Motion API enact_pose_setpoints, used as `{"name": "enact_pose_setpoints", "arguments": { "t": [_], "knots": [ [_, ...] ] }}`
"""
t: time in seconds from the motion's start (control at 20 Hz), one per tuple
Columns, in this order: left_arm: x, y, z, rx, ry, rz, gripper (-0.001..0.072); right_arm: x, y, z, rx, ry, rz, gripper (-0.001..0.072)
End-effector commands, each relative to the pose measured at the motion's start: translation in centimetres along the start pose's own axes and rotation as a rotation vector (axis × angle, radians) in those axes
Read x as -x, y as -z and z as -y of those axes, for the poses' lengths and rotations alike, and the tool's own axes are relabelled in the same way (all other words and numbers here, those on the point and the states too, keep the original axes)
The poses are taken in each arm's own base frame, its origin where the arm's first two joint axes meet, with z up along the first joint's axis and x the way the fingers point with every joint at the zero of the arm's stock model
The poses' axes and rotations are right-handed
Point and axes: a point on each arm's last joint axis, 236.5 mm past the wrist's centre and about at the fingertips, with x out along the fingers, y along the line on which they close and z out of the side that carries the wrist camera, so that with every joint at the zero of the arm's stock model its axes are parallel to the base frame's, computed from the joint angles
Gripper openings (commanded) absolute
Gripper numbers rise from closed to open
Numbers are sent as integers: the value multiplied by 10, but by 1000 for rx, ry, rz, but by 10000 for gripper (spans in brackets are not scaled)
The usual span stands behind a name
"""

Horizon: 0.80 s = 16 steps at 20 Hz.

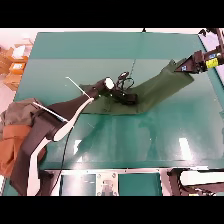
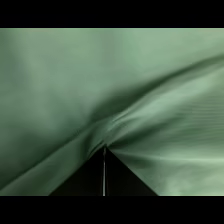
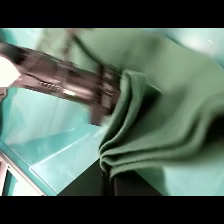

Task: Fold the shirts.

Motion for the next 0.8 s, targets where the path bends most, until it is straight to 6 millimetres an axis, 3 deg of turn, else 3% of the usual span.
{"name": "enact_pose_setpoints", "arguments": {
  "t": [0.0, 0.15, 0.3, 0.4, 0.45, 0.55, 0.65, 0.75],
  "knots": [
    [-16, 2, 6, 58, 29, 20, 25, 5, -1, -26, 39, -4, 26, 15],
    [6, -21, 20, 21, 57, 43, 25, 3, -1, -29, 24, -8, 21, 15],
    [67, -44, 14, -54, 37, 1, 25, -2, -2, -42, -17, -41, 12, 15],
    [127, -49, -17, -83, -89, -56, 25, -15, -6, -71, 0, -105, 7, 15],
    [161, -49, -44, -74, -205, -73, 24, -25, -9, -83, 1, -113, 8, 16],
    [249, -41, -112, -48, -528, -113, 24, -56, -18, -115, 20, -142, 21, 16],
    [330, -27, -159, 3, -779, -149, 25, -101, -27, -149, 43, -176, 63, 16],
    [385, -14, -180, 69, -882, -156, 26, -163, -26, -177, 32, -202, 84, 15]
  ]
}}
